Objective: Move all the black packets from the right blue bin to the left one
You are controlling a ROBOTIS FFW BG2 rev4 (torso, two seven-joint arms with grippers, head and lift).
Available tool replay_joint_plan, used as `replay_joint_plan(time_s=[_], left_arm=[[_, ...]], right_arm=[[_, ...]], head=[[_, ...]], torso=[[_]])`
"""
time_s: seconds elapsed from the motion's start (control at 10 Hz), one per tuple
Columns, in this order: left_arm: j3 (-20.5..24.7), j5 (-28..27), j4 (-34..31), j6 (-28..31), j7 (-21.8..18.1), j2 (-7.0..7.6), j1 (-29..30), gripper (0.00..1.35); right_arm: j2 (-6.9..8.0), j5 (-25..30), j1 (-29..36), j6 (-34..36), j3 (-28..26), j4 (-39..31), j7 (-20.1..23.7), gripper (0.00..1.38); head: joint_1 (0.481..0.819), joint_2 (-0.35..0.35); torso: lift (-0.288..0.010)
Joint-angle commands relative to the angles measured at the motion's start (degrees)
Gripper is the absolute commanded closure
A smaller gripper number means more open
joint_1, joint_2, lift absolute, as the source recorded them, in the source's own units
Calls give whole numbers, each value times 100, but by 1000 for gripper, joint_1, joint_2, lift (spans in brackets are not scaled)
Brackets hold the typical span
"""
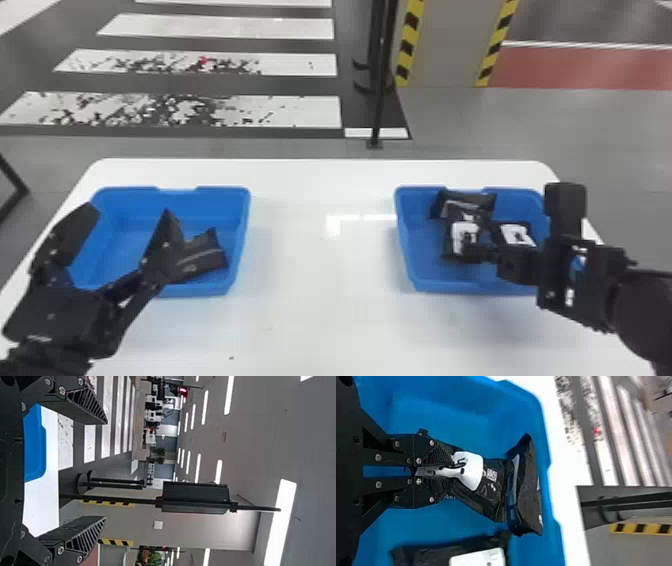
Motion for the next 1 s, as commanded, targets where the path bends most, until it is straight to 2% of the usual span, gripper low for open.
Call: replay_joint_plan(time_s=[0.0, 0.2, 0.4, 0.6, 0.7, 0.9], left_arm=[[11, 0, 2, -68, 0, -13, 0, 193], [80, 0, 58, -461, 0, -66, 14, 188], [57, 126, 58, -433, 0, -83, -14, 194], [-34, 126, 58, -419, 0, -66, -42, 194], [-103, 114, 58, -335, 0, -39, -56, 194], [-194, 114, 30, 45, -114, 22, -155, 194]], right_arm=[[9, -156, 140, -707, -94, -93, 308, 1079], [0, -476, 280, -1748, 44, -417, 888, 1079], [-123, -533, 84, -2704, 523, -613, 1635, 1079], [-229, -831, -170, -3000, 1026, -642, 2241, 1079], [-299, -910, -366, -3000, 1266, -529, 2540, 1081], [-343, -1596, -648, -2929, 1677, 273, 3217, 1081]], head=[[695, -24], [695, -6], [695, 56], [695, 114], [675, 156], [670, 208]], torso=[[-140], [-140], [-140], [-140], [-140], [-140]])
